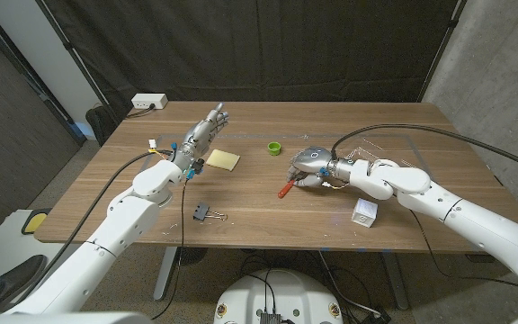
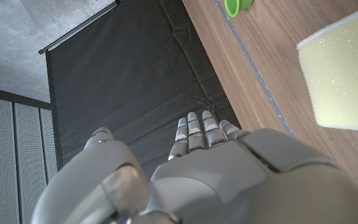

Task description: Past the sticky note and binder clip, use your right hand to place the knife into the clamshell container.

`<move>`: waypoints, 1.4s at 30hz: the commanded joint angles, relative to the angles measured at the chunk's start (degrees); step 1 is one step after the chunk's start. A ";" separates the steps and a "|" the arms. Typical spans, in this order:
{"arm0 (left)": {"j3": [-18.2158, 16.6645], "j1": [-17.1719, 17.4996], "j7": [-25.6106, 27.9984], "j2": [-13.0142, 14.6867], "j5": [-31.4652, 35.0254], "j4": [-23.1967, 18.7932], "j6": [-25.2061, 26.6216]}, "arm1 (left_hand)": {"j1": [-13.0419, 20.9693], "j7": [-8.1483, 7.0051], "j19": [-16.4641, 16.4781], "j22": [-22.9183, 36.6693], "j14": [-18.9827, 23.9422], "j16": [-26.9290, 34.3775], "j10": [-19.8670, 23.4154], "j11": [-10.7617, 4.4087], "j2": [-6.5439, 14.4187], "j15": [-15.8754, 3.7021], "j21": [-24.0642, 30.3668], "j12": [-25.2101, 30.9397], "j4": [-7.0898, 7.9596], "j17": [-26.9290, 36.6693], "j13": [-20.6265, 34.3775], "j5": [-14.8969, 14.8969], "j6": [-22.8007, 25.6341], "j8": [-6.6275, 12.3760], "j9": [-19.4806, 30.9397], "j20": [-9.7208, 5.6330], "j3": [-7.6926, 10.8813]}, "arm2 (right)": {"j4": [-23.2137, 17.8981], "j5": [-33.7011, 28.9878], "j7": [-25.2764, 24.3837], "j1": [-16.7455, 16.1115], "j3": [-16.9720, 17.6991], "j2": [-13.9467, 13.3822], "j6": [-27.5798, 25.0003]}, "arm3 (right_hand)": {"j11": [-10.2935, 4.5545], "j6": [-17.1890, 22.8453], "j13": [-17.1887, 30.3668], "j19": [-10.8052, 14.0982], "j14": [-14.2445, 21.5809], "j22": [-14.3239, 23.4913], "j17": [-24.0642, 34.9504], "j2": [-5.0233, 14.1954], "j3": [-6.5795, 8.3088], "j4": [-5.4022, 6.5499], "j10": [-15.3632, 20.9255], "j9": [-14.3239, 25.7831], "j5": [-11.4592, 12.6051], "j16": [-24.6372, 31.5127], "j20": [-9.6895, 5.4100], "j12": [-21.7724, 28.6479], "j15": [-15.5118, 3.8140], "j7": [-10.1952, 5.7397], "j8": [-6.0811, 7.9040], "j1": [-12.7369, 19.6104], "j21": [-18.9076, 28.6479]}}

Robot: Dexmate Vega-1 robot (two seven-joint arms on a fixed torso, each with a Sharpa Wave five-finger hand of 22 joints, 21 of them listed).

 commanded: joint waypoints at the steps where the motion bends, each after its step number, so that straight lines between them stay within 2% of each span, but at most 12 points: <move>1: -0.92 1.46 0.71 -0.20 0.15 -0.89 -1.29 | -0.18 -0.32 -0.77 0.30 -0.35 -0.01 0.09 -0.27 0.31 -0.01 -0.06 -0.24 0.22 0.25 0.24 -0.09 0.19 -0.31 0.33 0.08 -0.16 | 2.56 -1.91 -2.92 1.92 -2.14 1.15 0.95 | -0.03 2.96 0.12 0.31 1.48 0.20 0.20 0.24 -0.33 0.01 2.88 0.39 0.38 0.04 -3.26 0.52 -8.05 -0.02 0.91 1.29 0.04; 5: -1.27 2.00 1.04 -0.42 0.11 -1.02 -1.81 | -0.25 -0.31 -1.05 0.32 -0.32 0.02 0.05 -0.25 0.33 -0.05 -0.02 -0.27 0.28 0.25 0.25 -0.10 0.21 -0.32 0.33 0.05 -0.26 | 3.00 -1.98 -3.08 2.41 -2.56 1.46 1.06 | 0.16 6.24 0.09 0.35 3.07 0.22 0.22 0.95 -0.43 0.00 6.62 0.64 0.22 -0.16 -3.63 0.92 -8.54 -0.01 1.73 2.71 -0.03; 7: -1.35 2.13 1.11 -0.57 0.04 -0.96 -2.00 | -0.28 -0.29 -1.17 0.32 -0.34 0.02 0.06 -0.22 0.33 -0.04 -0.02 -0.27 0.30 0.25 0.25 -0.11 0.24 -0.31 0.33 0.07 -0.30 | 3.15 -1.79 -3.24 2.46 -2.61 1.67 0.86 | 0.09 8.54 0.21 0.34 3.71 0.23 0.10 1.19 -0.77 0.02 10.21 0.85 -0.05 -0.55 -3.68 1.56 -8.40 0.03 2.38 3.59 -0.08; 10: -1.37 2.18 0.98 -0.67 -0.11 -0.85 -2.11 | -0.33 -0.32 -1.37 0.33 -0.36 0.02 0.17 -0.29 0.33 -0.06 -0.02 -0.23 0.34 0.26 0.25 -0.12 0.25 -0.32 0.33 0.10 -0.35 | 2.99 -1.53 -2.81 2.37 -2.60 1.79 0.23 | -0.08 10.21 0.22 0.05 4.67 0.24 0.11 1.72 -0.83 0.04 11.74 1.00 -0.24 -0.48 -3.95 1.66 -8.41 0.07 2.93 4.34 -0.19; 11: -1.37 2.17 0.93 -0.68 -0.14 -0.81 -2.12 | -0.35 -0.37 -1.46 0.33 -0.38 0.02 0.16 -0.26 0.33 -0.07 -0.03 -0.24 0.35 0.26 0.25 -0.12 0.25 -0.33 0.33 0.11 -0.37 | 2.83 -1.43 -2.58 2.28 -2.56 1.79 -0.05 | -0.08 10.75 0.22 -0.30 4.93 0.24 0.09 1.74 -0.93 0.02 12.26 1.04 -0.35 -0.51 -3.82 1.69 -8.43 0.07 3.09 4.57 -0.32; 13: -1.37 2.16 0.86 -0.73 -0.21 -0.69 -2.17 | -0.40 -0.34 -1.63 0.34 -0.39 0.02 0.19 -0.34 0.33 -0.06 -0.04 -0.23 0.38 0.26 0.25 -0.13 0.28 -0.32 0.33 0.09 -0.42 | 2.48 -1.23 -2.10 2.15 -2.49 1.72 -0.46 | -0.08 11.48 0.23 -1.44 5.27 0.22 0.07 1.68 -1.24 0.05 13.31 1.08 -0.57 -0.60 -2.36 1.75 -8.37 0.10 3.27 4.87 -0.71; 25: -1.20 1.57 0.06 -0.87 -0.65 0.30 -2.33 | -0.73 -0.34 -2.27 0.39 -0.65 -0.04 0.09 -0.36 0.25 -0.05 0.11 -0.30 0.59 0.27 0.26 -0.16 0.27 -0.37 0.34 0.23 -0.77 | 0.43 -0.58 -2.25 1.33 -1.56 0.65 -1.29 | -0.08 12.29 0.22 -2.18 5.45 0.20 0.16 2.08 -1.67 0.28 14.29 1.12 -0.97 -0.68 -2.39 1.64 -8.59 0.18 3.35 5.32 -0.85; 42: -0.87 0.16 -1.23 -0.84 -1.10 1.77 -2.54 | -1.04 -0.36 -3.27 0.44 -0.97 -0.09 -0.08 -0.33 0.23 0.06 0.24 -0.39 0.80 0.27 0.27 -0.17 0.20 -0.44 0.34 -0.15 -1.18 | -5.75 -0.84 -2.49 -0.73 2.08 -1.22 -4.63 | -0.03 12.44 0.23 -2.13 6.91 0.14 0.32 2.89 -2.03 0.56 15.01 1.08 -1.58 -0.37 -2.12 1.35 -8.92 0.24 3.02 5.95 -0.68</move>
